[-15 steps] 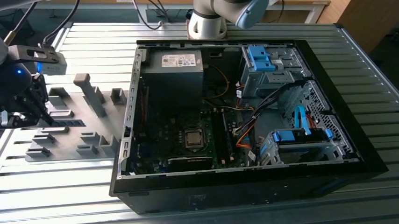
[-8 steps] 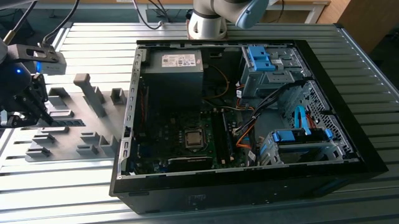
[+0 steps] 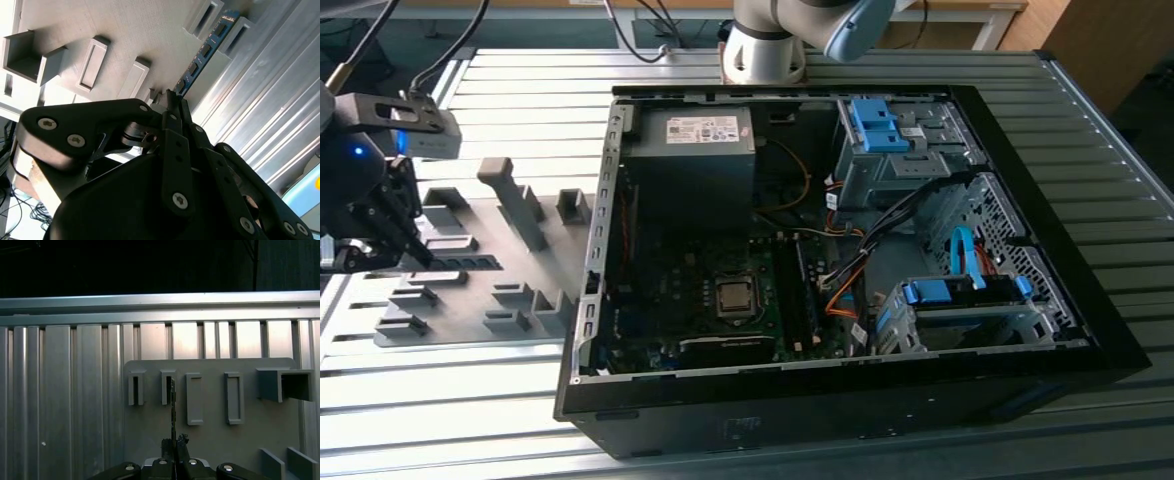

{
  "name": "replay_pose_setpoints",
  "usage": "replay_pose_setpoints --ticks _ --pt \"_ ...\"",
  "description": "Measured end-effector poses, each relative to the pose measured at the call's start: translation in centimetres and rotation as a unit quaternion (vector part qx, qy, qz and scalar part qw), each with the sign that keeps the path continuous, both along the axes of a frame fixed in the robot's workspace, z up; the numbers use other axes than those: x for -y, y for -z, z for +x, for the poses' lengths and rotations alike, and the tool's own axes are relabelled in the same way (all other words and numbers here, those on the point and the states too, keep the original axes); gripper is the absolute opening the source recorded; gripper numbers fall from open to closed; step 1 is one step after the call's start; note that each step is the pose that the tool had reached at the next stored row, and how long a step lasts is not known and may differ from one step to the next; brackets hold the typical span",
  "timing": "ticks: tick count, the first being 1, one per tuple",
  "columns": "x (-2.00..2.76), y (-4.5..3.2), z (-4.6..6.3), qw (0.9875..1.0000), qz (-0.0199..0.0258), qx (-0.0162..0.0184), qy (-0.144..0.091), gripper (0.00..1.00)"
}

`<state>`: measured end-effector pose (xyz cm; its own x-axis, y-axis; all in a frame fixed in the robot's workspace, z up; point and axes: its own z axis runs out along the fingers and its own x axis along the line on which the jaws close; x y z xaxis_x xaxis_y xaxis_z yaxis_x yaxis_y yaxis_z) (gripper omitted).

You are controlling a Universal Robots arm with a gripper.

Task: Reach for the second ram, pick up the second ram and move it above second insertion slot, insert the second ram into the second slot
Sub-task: 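Pick up the second ram and move it above second insertion slot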

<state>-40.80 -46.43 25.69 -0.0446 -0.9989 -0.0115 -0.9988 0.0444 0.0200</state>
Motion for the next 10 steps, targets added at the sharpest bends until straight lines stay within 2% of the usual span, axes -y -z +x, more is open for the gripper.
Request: replay_pose_setpoints --ticks 10 --pt "0.00 -0.48 0.00 1.0000 0.0000 0.0001 0.000 0.14"
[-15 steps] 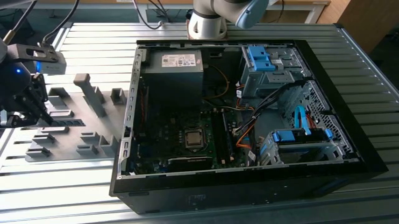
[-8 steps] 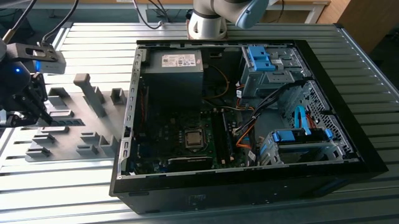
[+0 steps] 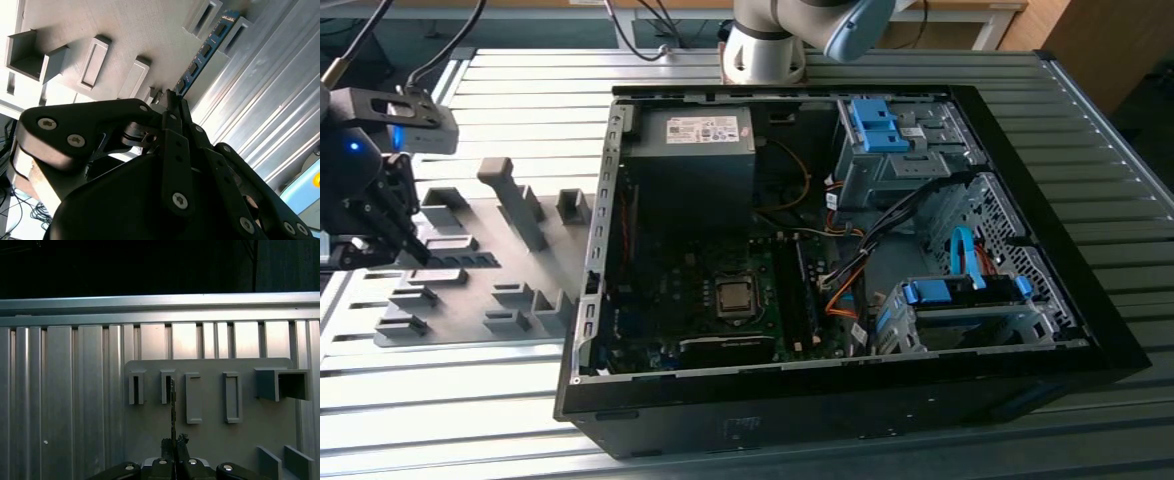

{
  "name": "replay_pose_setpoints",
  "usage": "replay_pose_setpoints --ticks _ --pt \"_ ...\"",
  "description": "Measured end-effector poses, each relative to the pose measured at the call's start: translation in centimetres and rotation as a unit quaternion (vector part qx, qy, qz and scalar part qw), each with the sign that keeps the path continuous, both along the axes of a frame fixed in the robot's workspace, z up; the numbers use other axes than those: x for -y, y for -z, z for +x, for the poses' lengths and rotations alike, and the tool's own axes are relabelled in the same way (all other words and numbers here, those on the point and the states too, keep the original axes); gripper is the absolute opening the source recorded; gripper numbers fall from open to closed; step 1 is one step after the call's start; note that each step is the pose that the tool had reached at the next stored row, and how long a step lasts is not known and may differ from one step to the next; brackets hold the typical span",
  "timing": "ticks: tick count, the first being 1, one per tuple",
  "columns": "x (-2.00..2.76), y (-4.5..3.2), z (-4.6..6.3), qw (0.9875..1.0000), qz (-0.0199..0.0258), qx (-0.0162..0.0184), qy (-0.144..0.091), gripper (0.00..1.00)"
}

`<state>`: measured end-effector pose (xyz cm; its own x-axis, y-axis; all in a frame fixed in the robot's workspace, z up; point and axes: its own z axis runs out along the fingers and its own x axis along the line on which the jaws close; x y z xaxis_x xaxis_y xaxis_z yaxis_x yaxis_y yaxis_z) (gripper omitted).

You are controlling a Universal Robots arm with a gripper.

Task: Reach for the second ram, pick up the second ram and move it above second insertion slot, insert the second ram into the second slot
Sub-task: 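Pick up the second ram and move it above second insertion slot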

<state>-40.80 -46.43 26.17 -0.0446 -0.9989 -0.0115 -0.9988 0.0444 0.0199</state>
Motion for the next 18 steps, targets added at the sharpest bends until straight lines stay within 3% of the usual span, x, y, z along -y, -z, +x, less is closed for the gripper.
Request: replay_pose_setpoints --ticks 18 --pt "0.00 -0.50 0.00 1.0000 0.0000 0.0000 0.000 0.14"
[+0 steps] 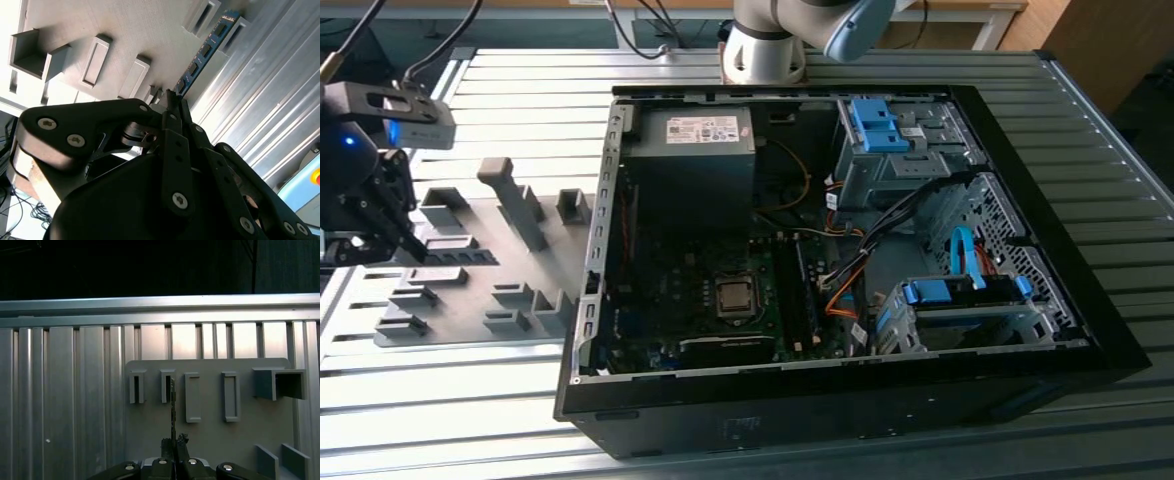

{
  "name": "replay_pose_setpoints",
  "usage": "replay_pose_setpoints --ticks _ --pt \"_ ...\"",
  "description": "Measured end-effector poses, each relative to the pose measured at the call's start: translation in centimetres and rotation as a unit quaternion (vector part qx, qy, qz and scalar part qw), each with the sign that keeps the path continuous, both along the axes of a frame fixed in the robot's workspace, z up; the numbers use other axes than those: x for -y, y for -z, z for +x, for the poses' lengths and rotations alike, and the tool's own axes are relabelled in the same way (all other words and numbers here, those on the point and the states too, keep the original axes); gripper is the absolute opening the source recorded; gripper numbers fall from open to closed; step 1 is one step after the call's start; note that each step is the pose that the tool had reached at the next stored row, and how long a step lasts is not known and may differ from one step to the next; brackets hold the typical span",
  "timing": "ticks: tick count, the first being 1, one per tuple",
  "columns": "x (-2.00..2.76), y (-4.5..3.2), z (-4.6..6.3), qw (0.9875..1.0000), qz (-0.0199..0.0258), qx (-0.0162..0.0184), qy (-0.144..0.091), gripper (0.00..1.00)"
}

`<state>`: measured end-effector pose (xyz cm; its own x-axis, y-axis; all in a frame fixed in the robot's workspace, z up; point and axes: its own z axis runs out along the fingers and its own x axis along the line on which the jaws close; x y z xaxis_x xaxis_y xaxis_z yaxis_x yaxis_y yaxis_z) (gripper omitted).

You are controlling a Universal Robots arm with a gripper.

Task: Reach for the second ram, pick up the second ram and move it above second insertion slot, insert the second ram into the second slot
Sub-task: 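Pick up the second ram and move it above second insertion slot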

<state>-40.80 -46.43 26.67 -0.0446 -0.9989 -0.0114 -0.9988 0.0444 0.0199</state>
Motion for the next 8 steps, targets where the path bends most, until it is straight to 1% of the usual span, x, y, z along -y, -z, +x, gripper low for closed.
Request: replay_pose_setpoints --ticks 8 --pt "0.00 -0.54 0.00 1.0000 0.0000 -0.0001 0.000 0.14"
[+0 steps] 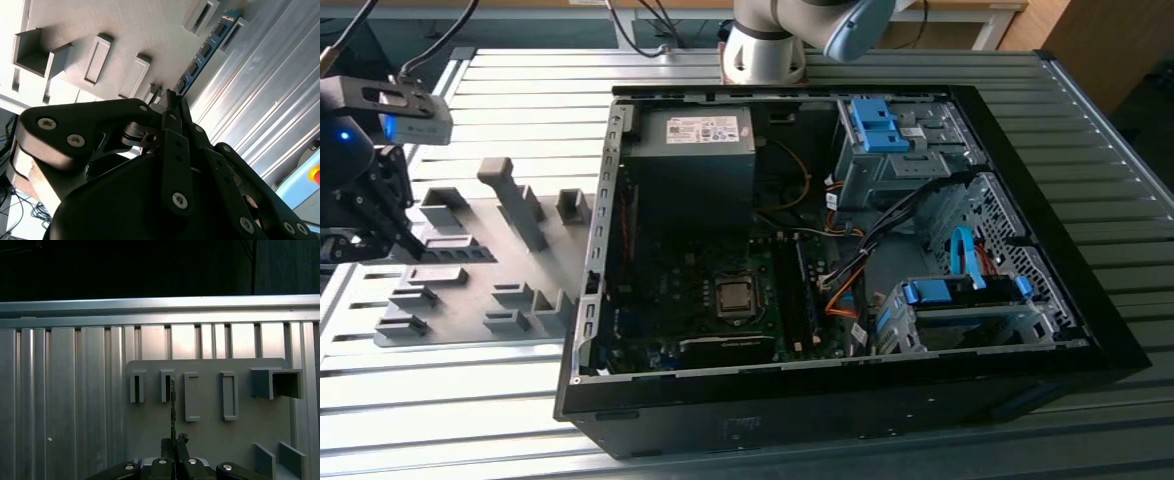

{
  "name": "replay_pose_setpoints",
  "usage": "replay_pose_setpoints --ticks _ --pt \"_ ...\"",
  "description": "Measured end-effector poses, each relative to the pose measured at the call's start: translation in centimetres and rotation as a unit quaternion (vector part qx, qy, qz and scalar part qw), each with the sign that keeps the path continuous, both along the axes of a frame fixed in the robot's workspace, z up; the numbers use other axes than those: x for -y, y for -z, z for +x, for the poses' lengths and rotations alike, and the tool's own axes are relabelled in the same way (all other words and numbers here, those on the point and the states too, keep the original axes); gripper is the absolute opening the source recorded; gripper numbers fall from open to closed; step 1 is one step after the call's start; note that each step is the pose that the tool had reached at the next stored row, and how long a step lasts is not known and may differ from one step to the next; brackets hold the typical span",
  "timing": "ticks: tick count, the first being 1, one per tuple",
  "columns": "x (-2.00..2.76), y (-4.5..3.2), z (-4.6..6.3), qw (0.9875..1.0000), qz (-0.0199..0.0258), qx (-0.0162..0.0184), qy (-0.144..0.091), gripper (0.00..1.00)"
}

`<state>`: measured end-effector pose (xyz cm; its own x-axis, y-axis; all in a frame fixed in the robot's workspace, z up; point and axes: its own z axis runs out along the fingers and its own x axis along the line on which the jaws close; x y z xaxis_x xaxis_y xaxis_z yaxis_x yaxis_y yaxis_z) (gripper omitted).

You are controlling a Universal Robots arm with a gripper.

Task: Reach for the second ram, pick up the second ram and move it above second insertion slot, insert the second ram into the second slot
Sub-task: 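Pick up the second ram and move it above second insertion slot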

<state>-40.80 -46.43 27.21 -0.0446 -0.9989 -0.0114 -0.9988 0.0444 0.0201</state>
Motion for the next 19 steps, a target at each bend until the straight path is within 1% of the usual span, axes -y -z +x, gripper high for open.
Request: replay_pose_setpoints --ticks 11,19 --pt "0.00 -0.90 0.0 1.0000 0.0000 0.0000 0.000 0.14" --pt "0.00 -2.00 0.0 1.0000 0.0000 0.0000 0.000 0.14"
